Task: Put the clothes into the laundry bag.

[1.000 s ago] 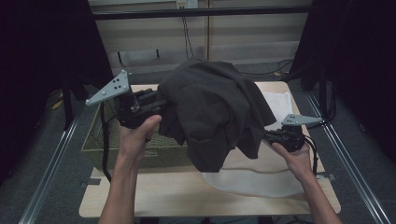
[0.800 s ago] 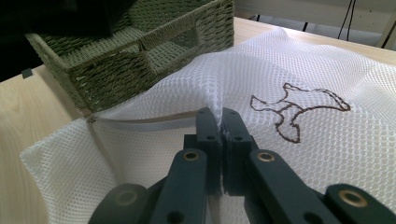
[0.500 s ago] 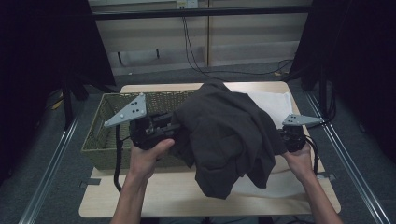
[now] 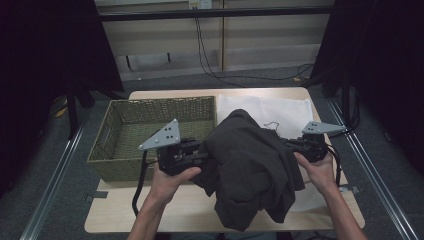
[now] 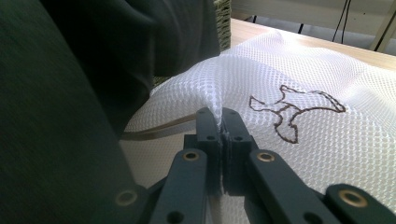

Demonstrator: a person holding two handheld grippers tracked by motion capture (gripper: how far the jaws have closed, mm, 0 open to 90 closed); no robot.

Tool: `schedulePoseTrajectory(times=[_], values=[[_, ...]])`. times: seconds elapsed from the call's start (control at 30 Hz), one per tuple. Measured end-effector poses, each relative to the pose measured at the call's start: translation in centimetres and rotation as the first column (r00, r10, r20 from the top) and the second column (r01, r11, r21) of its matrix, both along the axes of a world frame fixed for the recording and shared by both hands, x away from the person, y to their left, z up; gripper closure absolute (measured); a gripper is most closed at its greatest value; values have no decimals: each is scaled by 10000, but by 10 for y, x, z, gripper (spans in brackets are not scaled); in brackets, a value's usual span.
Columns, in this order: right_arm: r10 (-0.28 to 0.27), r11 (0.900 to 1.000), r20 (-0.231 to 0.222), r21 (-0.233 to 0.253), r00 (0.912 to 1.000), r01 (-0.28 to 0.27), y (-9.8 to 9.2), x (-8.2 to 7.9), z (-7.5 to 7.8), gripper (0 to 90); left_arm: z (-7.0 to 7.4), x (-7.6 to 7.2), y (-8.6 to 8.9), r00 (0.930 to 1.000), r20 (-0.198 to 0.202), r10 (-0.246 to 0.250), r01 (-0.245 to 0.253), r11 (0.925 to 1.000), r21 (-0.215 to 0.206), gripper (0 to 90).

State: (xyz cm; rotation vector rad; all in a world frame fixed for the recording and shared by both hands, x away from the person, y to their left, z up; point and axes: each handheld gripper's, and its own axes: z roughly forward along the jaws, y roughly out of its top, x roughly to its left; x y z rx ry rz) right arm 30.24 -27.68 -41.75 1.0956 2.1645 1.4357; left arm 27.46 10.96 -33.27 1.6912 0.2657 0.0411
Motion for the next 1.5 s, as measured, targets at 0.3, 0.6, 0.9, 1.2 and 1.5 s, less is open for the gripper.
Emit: schedulePoseTrajectory(times=[0.3,0.6,0.9,1.2,1.5], values=[[72,9998,-114,-192,9999,-74,4,1,-2,883,-26,-1,-32,9993,-197,-320,336,9958,857,742],[225,9993,-149,-281,9996,-229,5,-2,-1,884,-46,4,-72,9971,-458,-601,672,9823,1748,740],[261,9988,-212,-406,9994,-270,8,-6,0,887,-77,17,-103,9949,-947,-339,609,9525,2985,740],[382,9977,-290,-556,9988,-398,11,-9,1,888,-118,32,-118,9872,-1593,-39,660,9198,3867,738],[558,9956,-331,-729,9979,-581,18,-9,0,887,-147,34,-135,9929,-1093,470,154,8600,5100,740]])
